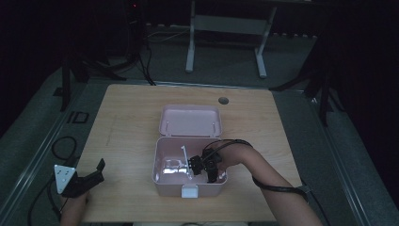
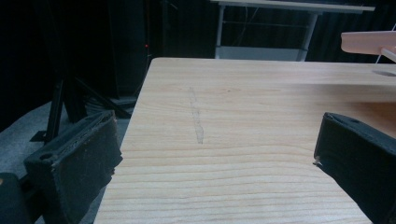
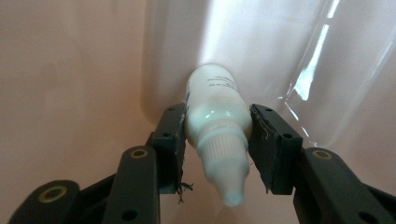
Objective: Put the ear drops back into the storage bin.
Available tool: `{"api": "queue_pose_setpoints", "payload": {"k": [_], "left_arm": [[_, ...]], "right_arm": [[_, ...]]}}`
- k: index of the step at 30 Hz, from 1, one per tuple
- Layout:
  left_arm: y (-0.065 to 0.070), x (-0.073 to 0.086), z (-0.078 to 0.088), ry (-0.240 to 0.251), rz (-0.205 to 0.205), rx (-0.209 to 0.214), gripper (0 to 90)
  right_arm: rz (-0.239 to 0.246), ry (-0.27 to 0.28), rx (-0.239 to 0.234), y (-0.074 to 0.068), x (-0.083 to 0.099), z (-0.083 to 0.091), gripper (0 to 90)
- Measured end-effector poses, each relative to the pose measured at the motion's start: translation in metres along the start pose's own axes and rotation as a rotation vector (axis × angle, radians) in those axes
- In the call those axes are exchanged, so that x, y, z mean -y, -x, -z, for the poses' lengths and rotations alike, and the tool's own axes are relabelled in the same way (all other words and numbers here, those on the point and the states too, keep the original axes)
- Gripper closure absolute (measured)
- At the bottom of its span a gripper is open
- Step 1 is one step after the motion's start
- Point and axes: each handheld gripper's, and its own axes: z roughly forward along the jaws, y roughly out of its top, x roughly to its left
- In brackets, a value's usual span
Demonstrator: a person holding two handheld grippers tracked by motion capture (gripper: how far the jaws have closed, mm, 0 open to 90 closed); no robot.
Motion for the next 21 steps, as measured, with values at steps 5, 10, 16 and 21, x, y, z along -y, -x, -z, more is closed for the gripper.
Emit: {"api": "queue_pose_setpoints", "payload": {"k": [5, 10, 16, 21], "left_arm": [[0.000, 0.000, 0.000, -0.001, 0.001, 0.000, 0.5], [0.000, 0.000, 0.000, -0.002, 0.002, -0.001, 0.5], [0.000, 0.000, 0.000, -0.002, 0.004, -0.001, 0.5], [0.000, 0.000, 0.000, 0.000, 0.004, -0.002, 0.5]], "right_arm": [[-0.005, 0.023, 0.019, -0.002, 0.003, 0.014, 56.5], [-0.005, 0.037, 0.045, -0.003, 0.005, 0.030, 54.2], [-0.023, 0.061, 0.084, -0.004, 0.011, 0.050, 48.1], [-0.046, 0.109, 0.108, -0.009, 0.021, 0.069, 38.0]]}}
